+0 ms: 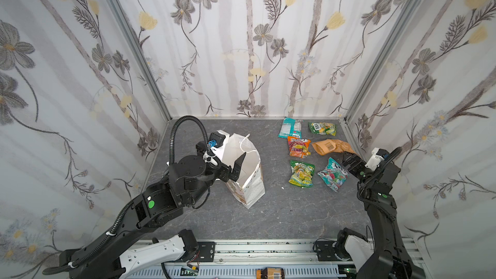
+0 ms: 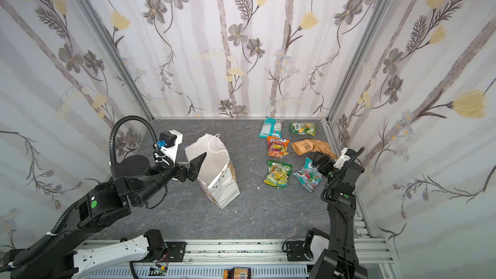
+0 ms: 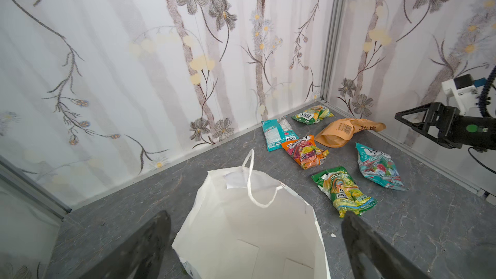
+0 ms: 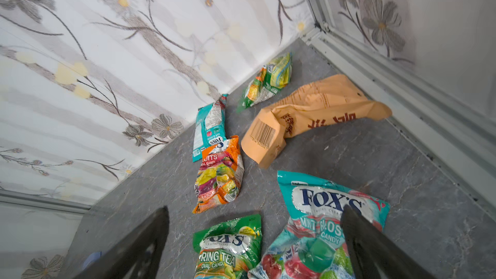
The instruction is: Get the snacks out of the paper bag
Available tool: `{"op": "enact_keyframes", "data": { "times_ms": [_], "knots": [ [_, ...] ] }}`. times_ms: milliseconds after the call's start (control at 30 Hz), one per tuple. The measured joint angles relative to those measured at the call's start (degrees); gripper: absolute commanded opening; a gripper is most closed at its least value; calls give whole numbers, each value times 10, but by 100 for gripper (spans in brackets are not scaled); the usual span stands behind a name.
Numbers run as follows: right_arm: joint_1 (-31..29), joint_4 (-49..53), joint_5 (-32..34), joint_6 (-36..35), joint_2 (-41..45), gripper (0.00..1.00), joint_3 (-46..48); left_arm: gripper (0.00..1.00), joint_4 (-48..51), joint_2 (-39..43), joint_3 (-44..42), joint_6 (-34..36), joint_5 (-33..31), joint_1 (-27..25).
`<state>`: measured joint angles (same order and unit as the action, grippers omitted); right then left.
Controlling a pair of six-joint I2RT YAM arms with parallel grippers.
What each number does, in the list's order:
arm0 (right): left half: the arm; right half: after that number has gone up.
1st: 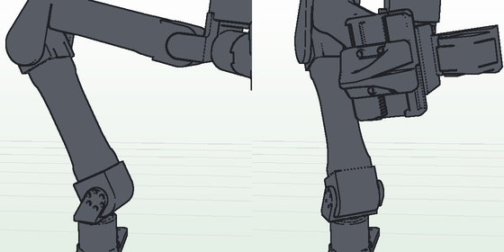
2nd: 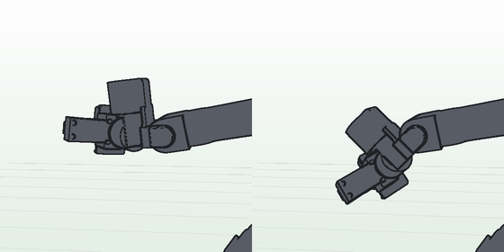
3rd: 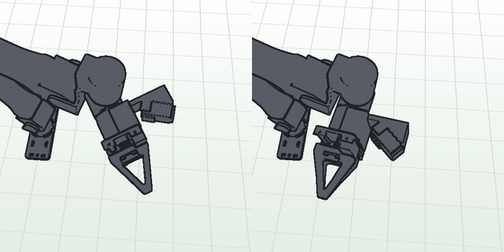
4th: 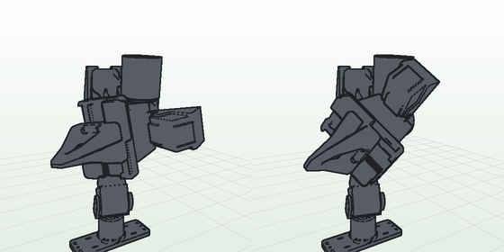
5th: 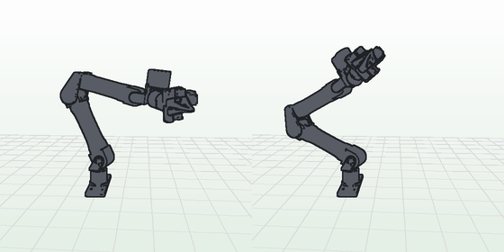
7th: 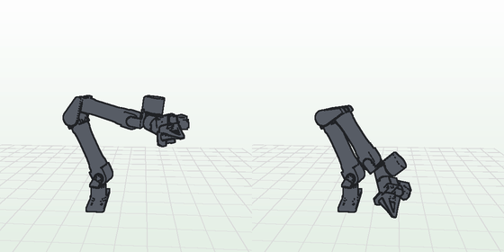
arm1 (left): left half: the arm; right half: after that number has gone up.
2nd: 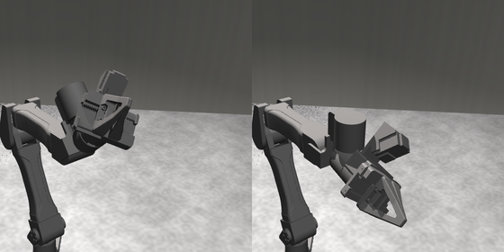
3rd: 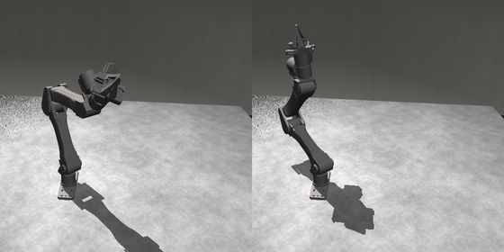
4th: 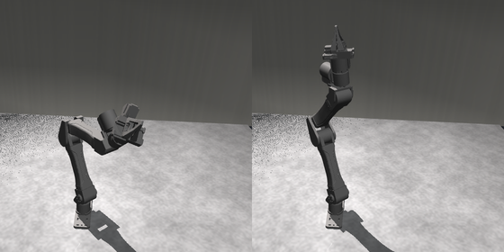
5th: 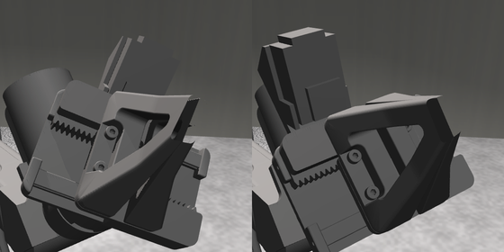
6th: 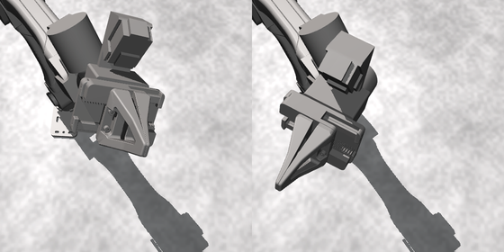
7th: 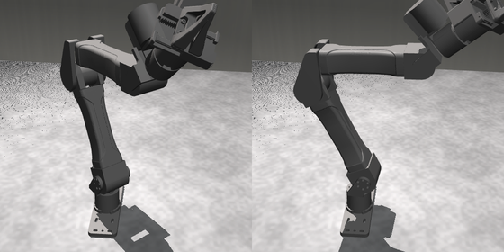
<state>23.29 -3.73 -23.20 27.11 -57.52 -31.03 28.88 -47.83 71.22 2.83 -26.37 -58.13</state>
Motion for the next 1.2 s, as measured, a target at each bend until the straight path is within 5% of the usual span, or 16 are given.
{"op": "enact_keyframes", "data": {
  "times_ms": [333,733,1033,1200],
  "knots": [
    [-75,-10,104,-51,71,100,10,100,-33,49,-31,1,-103,0],
    [-169,-187,209,-125,83,100,140,100,-25,79,-80,-14,-282,19],
    [-231,-382,285,-187,7,100,235,100,-8,115,-142,-42,-328,94],
    [-265,-525,309,-229,-106,100,259,100,-9,100,-169,-44,-300,192]
  ]
}}
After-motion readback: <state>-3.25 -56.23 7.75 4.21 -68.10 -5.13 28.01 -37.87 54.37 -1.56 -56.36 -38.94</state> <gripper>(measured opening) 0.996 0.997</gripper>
